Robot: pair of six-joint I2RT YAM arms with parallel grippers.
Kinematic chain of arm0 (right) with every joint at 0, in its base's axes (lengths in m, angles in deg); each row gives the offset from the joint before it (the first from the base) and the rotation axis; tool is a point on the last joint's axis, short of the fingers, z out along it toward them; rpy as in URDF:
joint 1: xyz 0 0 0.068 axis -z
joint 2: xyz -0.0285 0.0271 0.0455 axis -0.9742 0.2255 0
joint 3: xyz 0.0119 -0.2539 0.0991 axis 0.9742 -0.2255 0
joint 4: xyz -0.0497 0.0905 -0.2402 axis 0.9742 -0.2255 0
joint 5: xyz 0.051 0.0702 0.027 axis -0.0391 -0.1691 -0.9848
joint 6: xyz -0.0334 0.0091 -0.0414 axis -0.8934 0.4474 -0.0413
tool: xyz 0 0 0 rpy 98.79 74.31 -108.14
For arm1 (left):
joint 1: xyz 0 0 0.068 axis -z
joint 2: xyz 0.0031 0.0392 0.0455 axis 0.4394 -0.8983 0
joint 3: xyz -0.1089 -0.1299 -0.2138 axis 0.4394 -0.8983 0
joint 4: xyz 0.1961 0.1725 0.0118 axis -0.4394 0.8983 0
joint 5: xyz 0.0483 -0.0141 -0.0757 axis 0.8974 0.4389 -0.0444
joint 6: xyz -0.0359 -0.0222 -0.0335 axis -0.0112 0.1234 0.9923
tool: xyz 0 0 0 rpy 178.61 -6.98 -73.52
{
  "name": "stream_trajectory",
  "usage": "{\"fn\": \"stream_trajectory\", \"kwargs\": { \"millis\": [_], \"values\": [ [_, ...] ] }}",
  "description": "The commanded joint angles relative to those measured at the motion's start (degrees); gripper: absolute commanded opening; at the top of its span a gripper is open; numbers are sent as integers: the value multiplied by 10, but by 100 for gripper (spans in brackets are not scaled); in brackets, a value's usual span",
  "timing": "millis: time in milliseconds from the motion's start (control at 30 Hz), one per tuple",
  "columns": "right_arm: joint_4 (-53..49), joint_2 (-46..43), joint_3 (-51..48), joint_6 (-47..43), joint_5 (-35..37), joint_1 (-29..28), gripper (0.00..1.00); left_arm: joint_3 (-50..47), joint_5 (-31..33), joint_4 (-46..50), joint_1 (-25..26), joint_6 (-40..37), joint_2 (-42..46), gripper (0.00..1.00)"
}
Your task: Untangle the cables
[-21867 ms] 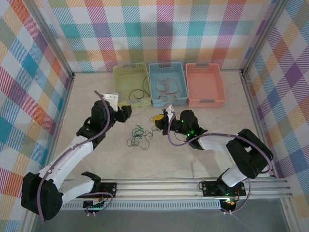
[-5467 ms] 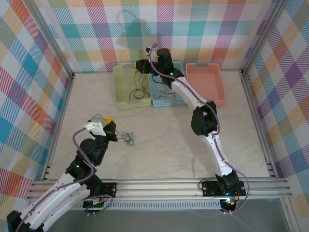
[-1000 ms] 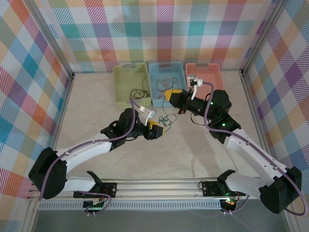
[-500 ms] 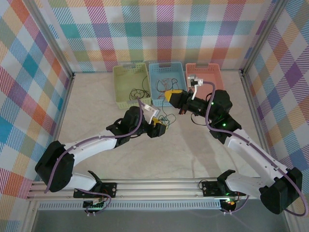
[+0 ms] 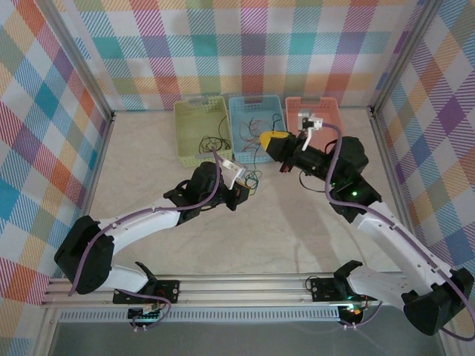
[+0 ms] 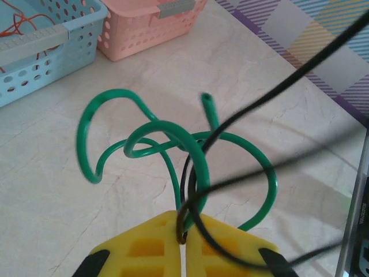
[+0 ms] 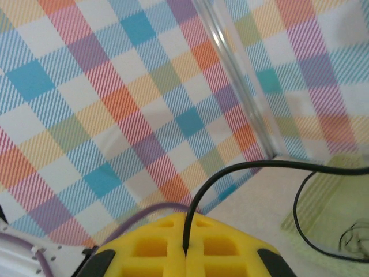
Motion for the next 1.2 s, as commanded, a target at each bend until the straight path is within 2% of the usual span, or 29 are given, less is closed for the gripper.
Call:
{"fn": "stream_trajectory", "kwargs": {
  "millis": [0,67,167,500,667,733,900,1167],
  "values": [
    [-29,-25,43,-67,91,3,0,5,14,26,6,-3,31,4],
    [-45,-30,50,-86,143,9,0,0,24,38,7,12,46,0],
    [-58,-32,54,-120,221,30,0,-21,26,54,7,18,87,0],
    [-103,-13,53,-149,390,182,0,-62,122,173,7,20,238,0],
    [-124,-5,30,-117,412,244,0,-73,184,199,7,36,282,0],
    [-130,3,32,-128,429,245,0,-71,221,212,7,45,290,0],
    [-132,19,37,-145,470,255,0,-78,359,269,2,77,319,0],
    [-134,16,35,-145,505,280,0,-93,447,311,-24,109,365,0]
  ]
}}
